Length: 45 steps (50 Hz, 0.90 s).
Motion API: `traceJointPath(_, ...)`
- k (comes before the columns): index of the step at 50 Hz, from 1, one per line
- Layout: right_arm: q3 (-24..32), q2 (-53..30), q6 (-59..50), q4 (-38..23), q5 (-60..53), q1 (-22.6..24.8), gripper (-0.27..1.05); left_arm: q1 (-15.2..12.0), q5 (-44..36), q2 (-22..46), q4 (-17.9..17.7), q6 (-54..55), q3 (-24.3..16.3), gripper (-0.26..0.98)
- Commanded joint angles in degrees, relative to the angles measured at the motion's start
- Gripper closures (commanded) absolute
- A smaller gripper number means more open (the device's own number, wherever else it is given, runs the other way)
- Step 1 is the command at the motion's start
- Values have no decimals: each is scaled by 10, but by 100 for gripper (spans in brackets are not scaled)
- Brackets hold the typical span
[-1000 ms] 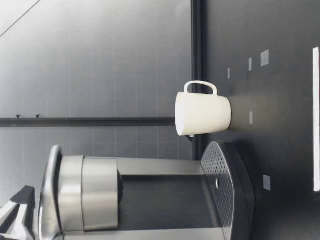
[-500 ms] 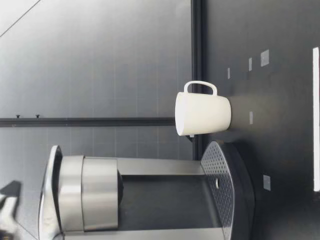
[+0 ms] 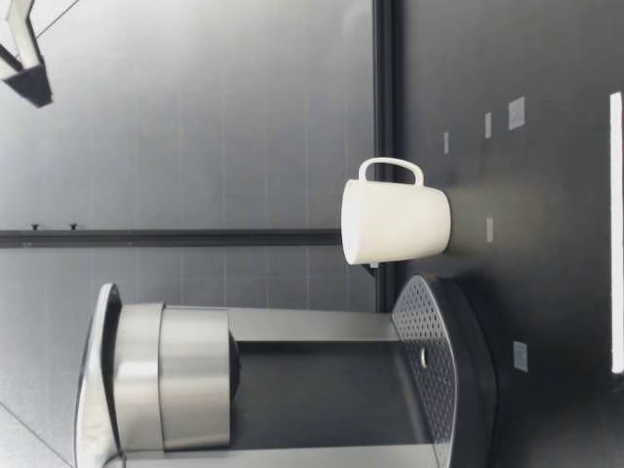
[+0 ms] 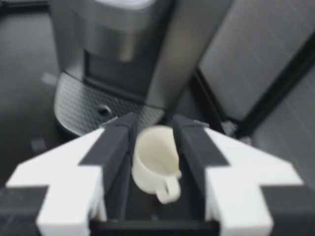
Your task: Place the coffee capsule inside the capsule container, then place the cup onto the center of the cup tray.
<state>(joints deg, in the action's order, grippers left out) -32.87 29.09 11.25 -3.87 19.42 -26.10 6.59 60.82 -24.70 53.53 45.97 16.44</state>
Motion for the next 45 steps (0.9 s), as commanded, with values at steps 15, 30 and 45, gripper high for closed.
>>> traceJointPath(15, 88, -117, 89, 19, 124, -55, 26, 22, 28, -47, -166, -72, -4, 61)
traceJointPath(30, 149, -260, 341, 221, 214, -153, 22, 21, 3, -105, -187, -94, 32, 61)
traceJointPath(45, 159, -349, 578, 429, 234, -203, 20, 22, -20, -140, -186, -87, 64, 61)
